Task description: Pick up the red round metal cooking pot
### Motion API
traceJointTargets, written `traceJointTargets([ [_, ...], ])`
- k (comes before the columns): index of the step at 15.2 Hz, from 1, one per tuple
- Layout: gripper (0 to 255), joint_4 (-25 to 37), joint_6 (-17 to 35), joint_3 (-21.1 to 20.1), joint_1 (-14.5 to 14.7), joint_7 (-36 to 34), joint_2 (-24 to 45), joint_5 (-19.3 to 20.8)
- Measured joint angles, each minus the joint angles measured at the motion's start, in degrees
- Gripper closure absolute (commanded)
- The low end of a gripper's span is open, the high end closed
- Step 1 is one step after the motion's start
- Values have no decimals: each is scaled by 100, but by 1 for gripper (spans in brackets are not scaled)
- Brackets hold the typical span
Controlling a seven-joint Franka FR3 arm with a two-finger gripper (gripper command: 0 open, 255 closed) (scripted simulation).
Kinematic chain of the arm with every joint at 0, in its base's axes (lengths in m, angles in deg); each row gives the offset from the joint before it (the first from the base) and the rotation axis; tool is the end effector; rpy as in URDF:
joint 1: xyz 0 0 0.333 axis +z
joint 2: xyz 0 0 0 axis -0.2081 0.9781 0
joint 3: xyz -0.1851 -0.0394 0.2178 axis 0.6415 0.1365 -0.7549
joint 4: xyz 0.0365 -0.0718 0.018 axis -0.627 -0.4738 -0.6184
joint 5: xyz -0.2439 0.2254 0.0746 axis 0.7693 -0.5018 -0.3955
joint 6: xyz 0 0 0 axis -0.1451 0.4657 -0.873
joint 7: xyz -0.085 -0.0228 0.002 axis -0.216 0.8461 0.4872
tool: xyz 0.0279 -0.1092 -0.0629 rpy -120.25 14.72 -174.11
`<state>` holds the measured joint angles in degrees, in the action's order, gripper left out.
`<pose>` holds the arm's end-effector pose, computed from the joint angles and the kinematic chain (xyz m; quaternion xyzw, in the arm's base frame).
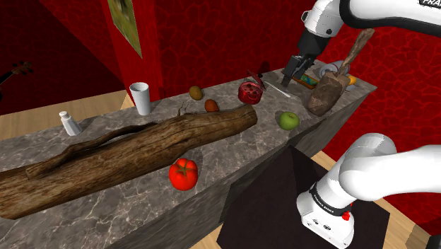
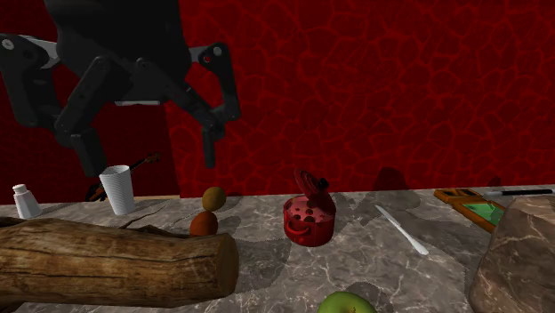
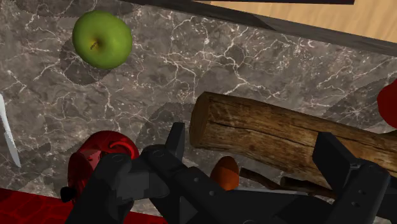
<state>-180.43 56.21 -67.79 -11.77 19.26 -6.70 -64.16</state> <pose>0.2709 -0.0191 0.5556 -0.9988 0.0068 -0.0481 0.0026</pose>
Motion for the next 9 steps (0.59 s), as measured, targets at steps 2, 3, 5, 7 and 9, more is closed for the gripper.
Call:
traceJointTargets([
  [2, 0, 31, 57, 91, -14, 67, 86, 0],
  [3, 0, 96, 121, 205, -24, 145, 214, -21],
  [5, 0, 300, 248, 476, -32, 338, 551, -92],
  [7, 0, 469, 379, 796, -44, 585, 871, -180],
  [9, 0, 702, 486, 1119, -34, 846, 1251, -307],
])
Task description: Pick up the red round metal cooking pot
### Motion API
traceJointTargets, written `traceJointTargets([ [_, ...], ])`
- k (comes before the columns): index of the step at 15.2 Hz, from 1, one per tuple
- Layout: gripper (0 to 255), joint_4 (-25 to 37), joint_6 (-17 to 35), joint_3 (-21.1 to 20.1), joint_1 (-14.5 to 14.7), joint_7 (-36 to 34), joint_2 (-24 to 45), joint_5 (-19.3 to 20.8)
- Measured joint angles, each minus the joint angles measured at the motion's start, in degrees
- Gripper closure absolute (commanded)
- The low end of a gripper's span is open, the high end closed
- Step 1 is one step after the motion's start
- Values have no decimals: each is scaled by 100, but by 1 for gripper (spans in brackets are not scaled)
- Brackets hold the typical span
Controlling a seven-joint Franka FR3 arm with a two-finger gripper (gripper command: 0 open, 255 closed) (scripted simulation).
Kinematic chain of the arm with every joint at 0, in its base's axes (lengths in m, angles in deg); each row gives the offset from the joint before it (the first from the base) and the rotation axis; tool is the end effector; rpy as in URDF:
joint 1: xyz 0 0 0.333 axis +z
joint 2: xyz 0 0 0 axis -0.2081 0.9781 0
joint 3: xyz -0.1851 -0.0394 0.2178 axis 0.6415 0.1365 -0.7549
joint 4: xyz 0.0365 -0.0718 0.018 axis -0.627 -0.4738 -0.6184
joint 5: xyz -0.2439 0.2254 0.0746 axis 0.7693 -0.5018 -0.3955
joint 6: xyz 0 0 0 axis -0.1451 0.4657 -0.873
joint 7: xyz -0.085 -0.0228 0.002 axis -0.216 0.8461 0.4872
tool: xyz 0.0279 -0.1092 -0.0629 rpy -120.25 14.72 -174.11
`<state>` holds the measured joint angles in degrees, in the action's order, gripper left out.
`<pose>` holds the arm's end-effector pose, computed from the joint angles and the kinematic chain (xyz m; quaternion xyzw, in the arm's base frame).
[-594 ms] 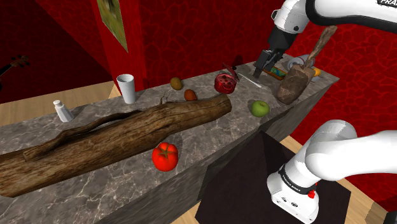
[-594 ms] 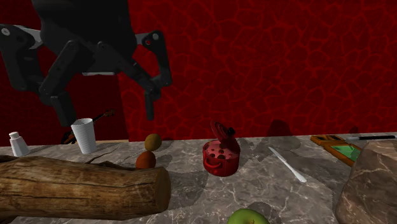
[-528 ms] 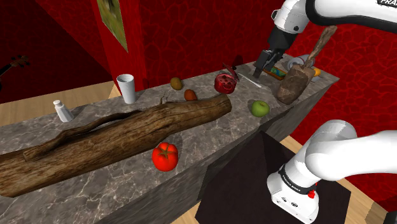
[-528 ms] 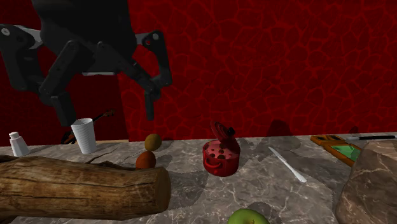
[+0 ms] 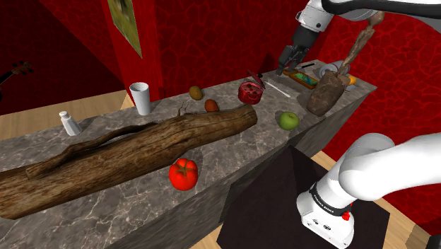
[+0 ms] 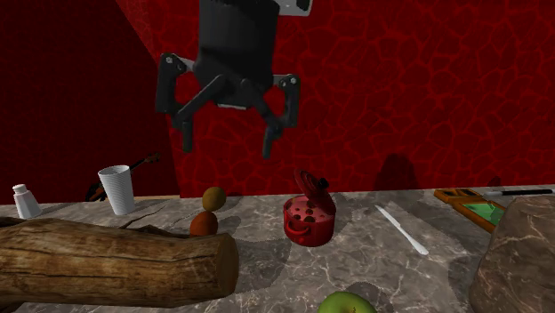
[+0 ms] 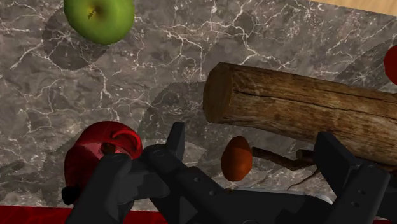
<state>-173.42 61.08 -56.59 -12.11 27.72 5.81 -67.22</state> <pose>0.3265 -0.0944 0.5447 -0.9957 0.0236 -0.0499 0.0742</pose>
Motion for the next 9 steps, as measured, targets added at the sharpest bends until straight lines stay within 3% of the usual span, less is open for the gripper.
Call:
traceJointTargets([
  [5, 0, 721, 160, 813, 90, 733, 1087, -524],
  [9, 0, 1452, 86, 1468, 160, 1428, 2107, -1186],
])
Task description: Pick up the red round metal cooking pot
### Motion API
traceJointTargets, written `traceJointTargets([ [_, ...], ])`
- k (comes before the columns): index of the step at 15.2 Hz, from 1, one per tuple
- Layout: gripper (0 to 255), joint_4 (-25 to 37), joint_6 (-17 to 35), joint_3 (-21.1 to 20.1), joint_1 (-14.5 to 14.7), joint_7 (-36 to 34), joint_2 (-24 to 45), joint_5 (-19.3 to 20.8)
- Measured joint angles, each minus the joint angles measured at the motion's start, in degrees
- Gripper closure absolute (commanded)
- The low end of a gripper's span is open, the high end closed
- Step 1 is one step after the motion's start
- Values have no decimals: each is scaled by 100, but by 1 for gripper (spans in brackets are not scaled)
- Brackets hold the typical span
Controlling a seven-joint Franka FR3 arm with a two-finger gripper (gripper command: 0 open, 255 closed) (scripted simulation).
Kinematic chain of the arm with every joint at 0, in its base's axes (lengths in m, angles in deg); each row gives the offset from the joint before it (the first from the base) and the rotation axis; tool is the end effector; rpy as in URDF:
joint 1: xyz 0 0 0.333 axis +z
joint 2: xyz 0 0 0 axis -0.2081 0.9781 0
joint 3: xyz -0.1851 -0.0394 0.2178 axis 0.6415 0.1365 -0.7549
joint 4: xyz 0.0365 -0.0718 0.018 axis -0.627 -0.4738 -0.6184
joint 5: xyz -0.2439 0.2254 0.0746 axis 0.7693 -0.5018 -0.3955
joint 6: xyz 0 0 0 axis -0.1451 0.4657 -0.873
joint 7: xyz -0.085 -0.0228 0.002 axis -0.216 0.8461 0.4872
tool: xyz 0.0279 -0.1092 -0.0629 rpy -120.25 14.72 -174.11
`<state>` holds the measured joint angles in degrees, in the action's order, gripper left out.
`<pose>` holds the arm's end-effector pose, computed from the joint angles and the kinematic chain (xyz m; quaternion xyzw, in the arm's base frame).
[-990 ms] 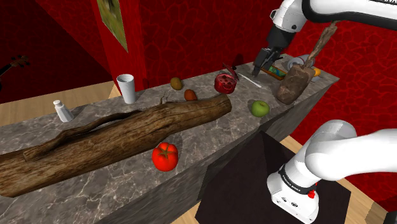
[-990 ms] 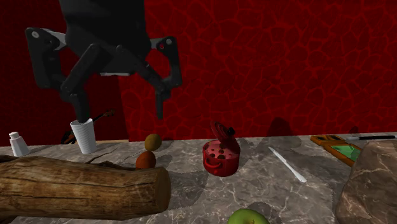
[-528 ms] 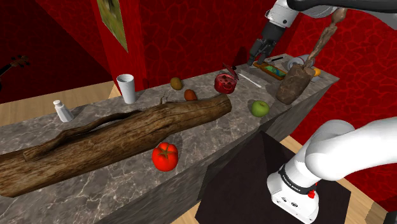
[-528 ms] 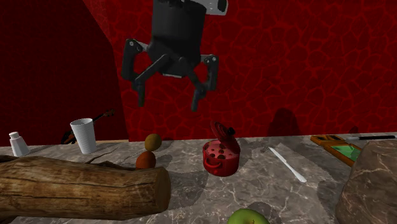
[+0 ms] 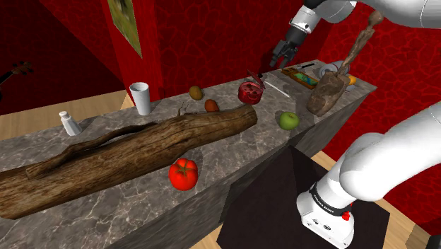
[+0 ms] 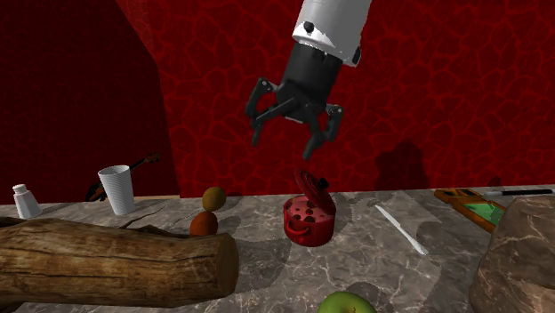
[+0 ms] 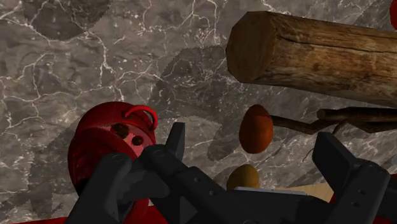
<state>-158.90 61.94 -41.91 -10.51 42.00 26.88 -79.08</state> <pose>0.3978 -0.1923 0.5117 -0.9839 0.0459 -0.0520 0.1648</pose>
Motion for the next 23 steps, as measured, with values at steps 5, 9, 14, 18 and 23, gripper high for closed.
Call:
traceJointTargets([
  [5, 0, 1099, -438, 647, -156, 933, 1490, -1144],
  [9, 0, 2200, -1053, 824, -663, 1507, 2834, -2180],
  [14, 0, 3821, -1929, 623, -1660, 1740, 4411, -3271],
  [18, 0, 5705, -2611, 200, -2667, 1448, 5886, -4066],
  [23, 0, 6060, -2652, 79, -2886, 1440, 6280, -4235],
])
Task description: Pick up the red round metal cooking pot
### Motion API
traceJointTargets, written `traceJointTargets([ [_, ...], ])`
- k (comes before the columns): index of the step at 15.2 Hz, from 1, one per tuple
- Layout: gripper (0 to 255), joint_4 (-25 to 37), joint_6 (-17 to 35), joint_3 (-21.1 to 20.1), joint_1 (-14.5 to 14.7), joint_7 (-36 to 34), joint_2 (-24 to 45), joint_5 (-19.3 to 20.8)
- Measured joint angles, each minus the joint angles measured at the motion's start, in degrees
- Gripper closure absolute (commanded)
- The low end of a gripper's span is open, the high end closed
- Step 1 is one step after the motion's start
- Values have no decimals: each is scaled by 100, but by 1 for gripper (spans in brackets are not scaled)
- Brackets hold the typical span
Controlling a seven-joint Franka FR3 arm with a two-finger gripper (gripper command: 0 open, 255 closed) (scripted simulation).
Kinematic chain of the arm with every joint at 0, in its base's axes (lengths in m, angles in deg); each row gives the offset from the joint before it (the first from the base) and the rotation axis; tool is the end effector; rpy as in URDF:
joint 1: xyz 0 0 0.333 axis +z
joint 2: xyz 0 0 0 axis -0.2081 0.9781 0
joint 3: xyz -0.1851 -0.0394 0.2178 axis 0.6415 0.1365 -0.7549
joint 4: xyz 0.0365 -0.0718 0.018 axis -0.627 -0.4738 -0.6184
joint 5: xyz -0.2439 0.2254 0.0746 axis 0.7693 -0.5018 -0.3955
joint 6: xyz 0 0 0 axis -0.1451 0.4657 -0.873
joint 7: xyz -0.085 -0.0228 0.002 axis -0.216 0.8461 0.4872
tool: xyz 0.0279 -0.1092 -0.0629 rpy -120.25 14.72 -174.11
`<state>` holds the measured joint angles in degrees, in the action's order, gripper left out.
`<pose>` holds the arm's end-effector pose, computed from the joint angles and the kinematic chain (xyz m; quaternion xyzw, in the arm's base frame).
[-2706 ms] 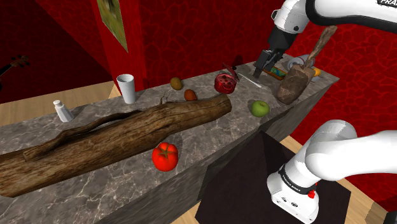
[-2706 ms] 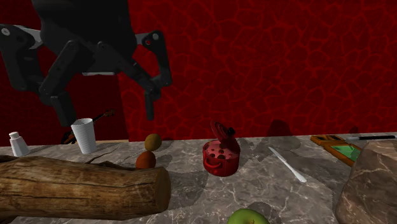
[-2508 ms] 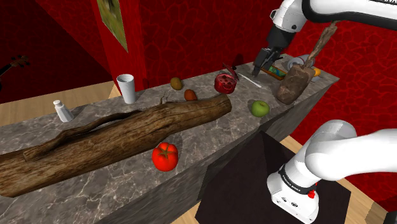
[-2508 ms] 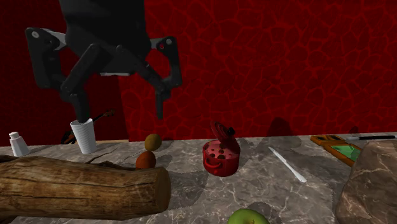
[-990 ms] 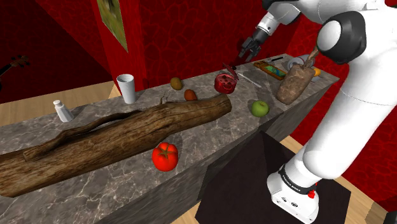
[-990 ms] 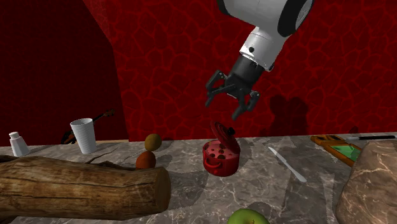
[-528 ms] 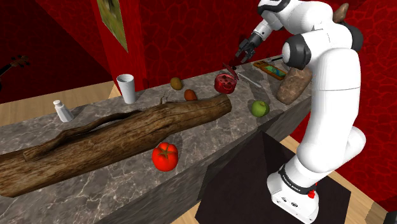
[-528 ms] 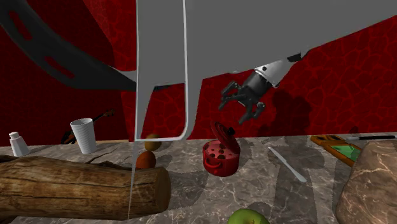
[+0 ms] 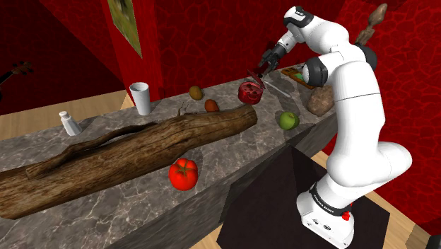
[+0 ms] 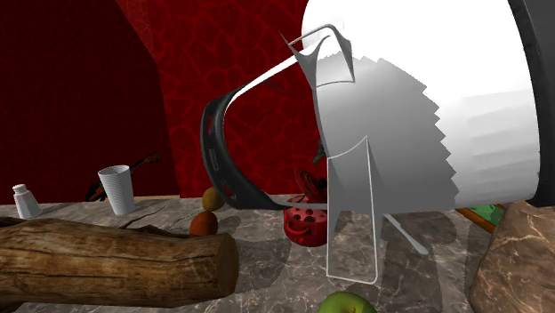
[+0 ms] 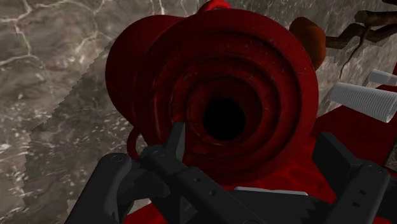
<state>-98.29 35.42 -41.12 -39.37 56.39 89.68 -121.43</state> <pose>0.5341 -0.3732 0.3656 -0.9305 0.0892 -0.0567 0.3507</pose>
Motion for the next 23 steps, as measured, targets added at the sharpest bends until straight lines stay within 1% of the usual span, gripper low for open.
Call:
traceJointTargets([
  [4, 0, -257, 201, 9, 85, 165, 26, 10],
  [5, 255, -266, 214, 8, 85, 179, 36, 9],
  [15, 255, -260, 220, 7, 78, 188, 50, 8],
  [23, 255, 213, -136, -24, -71, -131, 19, -18],
])
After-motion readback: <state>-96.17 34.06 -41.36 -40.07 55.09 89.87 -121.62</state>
